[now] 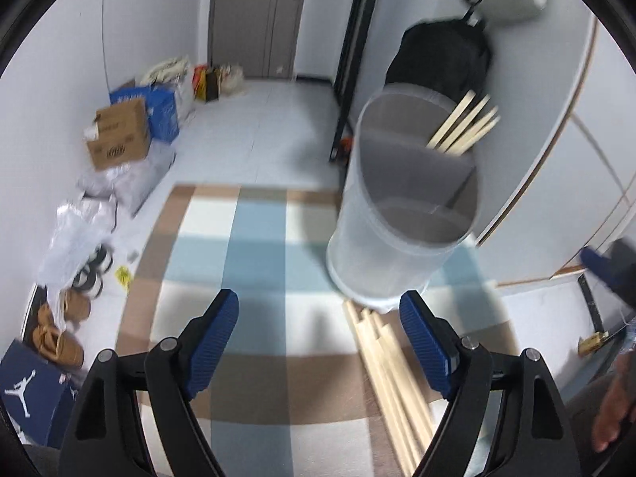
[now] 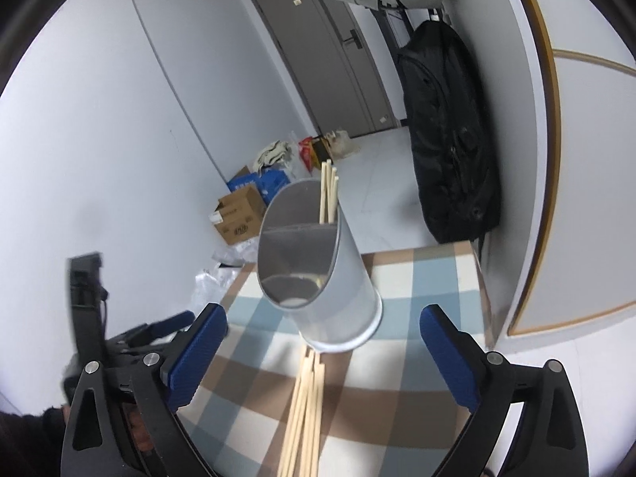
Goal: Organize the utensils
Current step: 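Lower both open tools toward the stick pile beside the holder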
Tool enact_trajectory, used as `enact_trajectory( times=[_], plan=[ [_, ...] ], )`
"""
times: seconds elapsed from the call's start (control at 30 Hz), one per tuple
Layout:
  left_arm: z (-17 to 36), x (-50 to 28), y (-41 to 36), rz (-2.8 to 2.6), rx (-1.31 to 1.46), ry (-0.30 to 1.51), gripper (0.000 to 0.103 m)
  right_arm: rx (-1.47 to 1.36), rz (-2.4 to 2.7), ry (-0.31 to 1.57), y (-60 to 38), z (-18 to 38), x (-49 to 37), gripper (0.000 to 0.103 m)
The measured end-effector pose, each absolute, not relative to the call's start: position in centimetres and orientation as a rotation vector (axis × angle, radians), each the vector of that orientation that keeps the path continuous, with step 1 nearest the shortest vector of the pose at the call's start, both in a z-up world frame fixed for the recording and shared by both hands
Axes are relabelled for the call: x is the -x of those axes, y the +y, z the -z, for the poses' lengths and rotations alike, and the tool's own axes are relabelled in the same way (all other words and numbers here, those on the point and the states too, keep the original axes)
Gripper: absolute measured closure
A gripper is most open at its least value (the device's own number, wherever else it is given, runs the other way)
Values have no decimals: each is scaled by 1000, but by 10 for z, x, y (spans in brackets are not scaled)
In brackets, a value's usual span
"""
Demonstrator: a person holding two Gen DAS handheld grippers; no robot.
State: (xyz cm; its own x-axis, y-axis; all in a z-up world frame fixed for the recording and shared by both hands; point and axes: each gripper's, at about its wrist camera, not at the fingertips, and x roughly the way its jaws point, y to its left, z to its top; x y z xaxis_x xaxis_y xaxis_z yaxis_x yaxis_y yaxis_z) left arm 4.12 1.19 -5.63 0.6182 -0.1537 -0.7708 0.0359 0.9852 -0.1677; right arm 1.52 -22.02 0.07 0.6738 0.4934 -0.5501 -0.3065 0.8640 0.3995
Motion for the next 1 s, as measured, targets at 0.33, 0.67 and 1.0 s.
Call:
enact_trajectory(
  times=[0.33, 0.67, 1.0],
  plan=[
    [97, -72, 2, 43, 117, 1090, 23, -350, -439, 745, -233, 10, -15, 2],
    [111, -84, -10, -15, 68, 1144, 24, -410, -428, 740, -247, 10, -14, 2],
    [118, -89, -8, -60, 94, 1175, 24, -448, -437, 732, -253, 9, -11, 1]
  ],
)
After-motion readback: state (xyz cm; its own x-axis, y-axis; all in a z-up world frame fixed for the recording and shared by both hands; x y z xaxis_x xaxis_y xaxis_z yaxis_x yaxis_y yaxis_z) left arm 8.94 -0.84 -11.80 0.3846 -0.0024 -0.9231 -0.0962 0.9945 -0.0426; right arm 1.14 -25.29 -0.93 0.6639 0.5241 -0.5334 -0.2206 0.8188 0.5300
